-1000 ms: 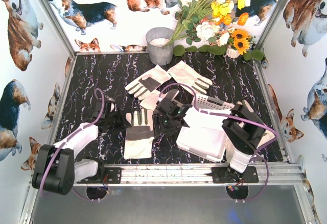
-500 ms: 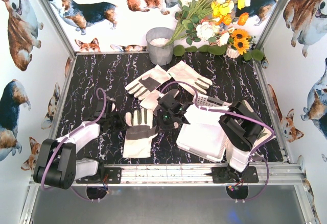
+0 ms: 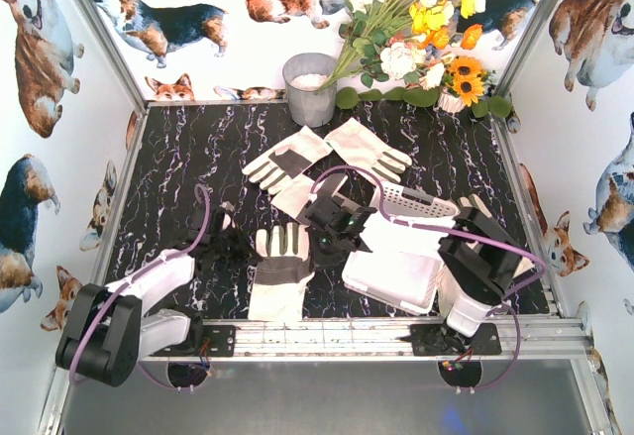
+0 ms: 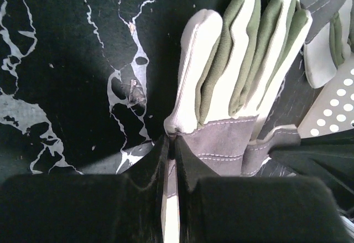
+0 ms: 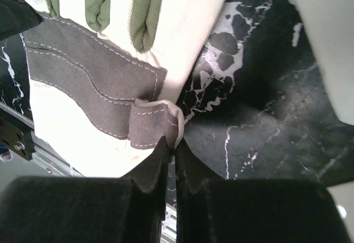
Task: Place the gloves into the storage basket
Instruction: Adjust the glove at the center of the board.
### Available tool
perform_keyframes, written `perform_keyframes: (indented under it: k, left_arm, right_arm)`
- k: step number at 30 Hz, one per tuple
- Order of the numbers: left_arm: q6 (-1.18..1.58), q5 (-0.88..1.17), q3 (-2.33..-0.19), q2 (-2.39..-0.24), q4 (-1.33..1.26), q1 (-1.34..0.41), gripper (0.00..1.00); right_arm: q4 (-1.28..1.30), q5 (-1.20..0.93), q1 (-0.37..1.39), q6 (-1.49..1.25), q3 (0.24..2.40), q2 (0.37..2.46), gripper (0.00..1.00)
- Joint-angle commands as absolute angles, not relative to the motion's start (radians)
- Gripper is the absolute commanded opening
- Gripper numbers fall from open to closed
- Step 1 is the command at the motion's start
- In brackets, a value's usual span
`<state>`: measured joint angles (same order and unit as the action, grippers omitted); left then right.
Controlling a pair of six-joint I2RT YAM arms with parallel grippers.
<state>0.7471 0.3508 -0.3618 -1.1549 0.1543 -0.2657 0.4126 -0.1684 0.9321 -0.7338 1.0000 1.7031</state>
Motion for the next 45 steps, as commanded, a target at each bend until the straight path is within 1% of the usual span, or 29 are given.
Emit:
perform_keyframes:
  k: [1, 5, 15, 16, 17, 18, 19, 20, 21, 23, 25, 28, 29, 32, 34, 36, 39, 42, 45]
  left_arm:
    - [0.768, 0.328, -0.352, -1.115, 0.180, -0.285, 0.00]
    - [0.792, 0.321, -0.338, -1.100, 0.159, -0.291, 0.00]
    - [0.787, 0.308, -0.351, -1.130, 0.155, -0.307, 0.00]
    - [0.785, 0.299, -0.354, -1.124, 0.163, -0.307, 0.04]
    - [0.783, 0.292, -0.358, -1.115, 0.171, -0.307, 0.10]
    - [0.776, 0.282, -0.369, -1.102, 0.187, -0.307, 0.20]
    - [0.767, 0.268, -0.386, -1.087, 0.211, -0.307, 0.29]
    - [0.761, 0.256, -0.397, -1.078, 0.227, -0.307, 0.32]
    - [0.747, 0.236, -0.418, -1.065, 0.255, -0.307, 0.39]
    - [0.717, 0.186, -0.469, -1.031, 0.323, -0.307, 0.55]
    - [0.675, 0.133, -0.529, -0.994, 0.396, -0.307, 0.68]
    - [0.606, 0.057, -0.632, -0.972, 0.478, -0.307, 0.83]
    - [0.579, 0.030, -0.669, -0.972, 0.502, -0.307, 0.86]
    - [0.496, -0.044, -0.803, -0.993, 0.557, -0.307, 0.96]
    - [0.435, -0.090, -0.880, -1.011, 0.579, -0.306, 1.00]
    - [0.375, -0.138, -0.951, -1.028, 0.584, -0.303, 1.00]
    - [0.294, -0.186, -0.999, -1.041, 0.555, -0.289, 1.00]
    - [0.234, -0.201, -0.997, -1.033, 0.495, -0.253, 1.00]
    - [0.193, -0.198, -0.935, -0.994, 0.406, -0.226, 1.00]
  right_arm:
    - [0.450, -0.061, 0.932, -0.705, 1.002, 1.632, 0.00]
    - [0.487, -0.014, 0.931, -0.684, 1.013, 1.638, 0.00]
    - [0.492, -0.020, 0.932, -0.689, 1.011, 1.646, 0.00]
    - [0.492, -0.023, 0.933, -0.690, 1.012, 1.643, 0.00]
    - [0.493, -0.026, 0.933, -0.688, 1.014, 1.637, 0.08]
    - [0.497, -0.031, 0.933, -0.686, 1.016, 1.626, 0.15]
    - [0.504, -0.034, 0.934, -0.683, 1.022, 1.611, 0.26]
    - [0.509, -0.034, 0.935, -0.682, 1.026, 1.600, 0.30]
    - [0.517, -0.035, 0.936, -0.679, 1.032, 1.582, 0.34]
    - [0.534, -0.040, 0.935, -0.672, 1.044, 1.536, 0.41]
    - [0.548, -0.040, 0.935, -0.661, 1.057, 1.481, 0.48]
    - [0.578, -0.020, 0.935, -0.631, 1.087, 1.404, 0.56]
    - [0.595, -0.002, 0.935, -0.614, 1.101, 1.385, 0.58]
    - [0.628, 0.072, 0.931, -0.575, 1.131, 1.333, 0.62]
    - [0.642, 0.099, 0.916, -0.542, 1.149, 1.303, 0.63]
    - [0.651, 0.094, 0.881, -0.514, 1.163, 1.289, 0.68]
    - [0.661, 0.059, 0.811, -0.489, 1.182, 1.289, 0.68]
    - [0.666, 0.044, 0.758, -0.455, 1.206, 1.314, 0.69]
    - [0.669, 0.041, 0.718, -0.413, 1.241, 1.362, 0.70]
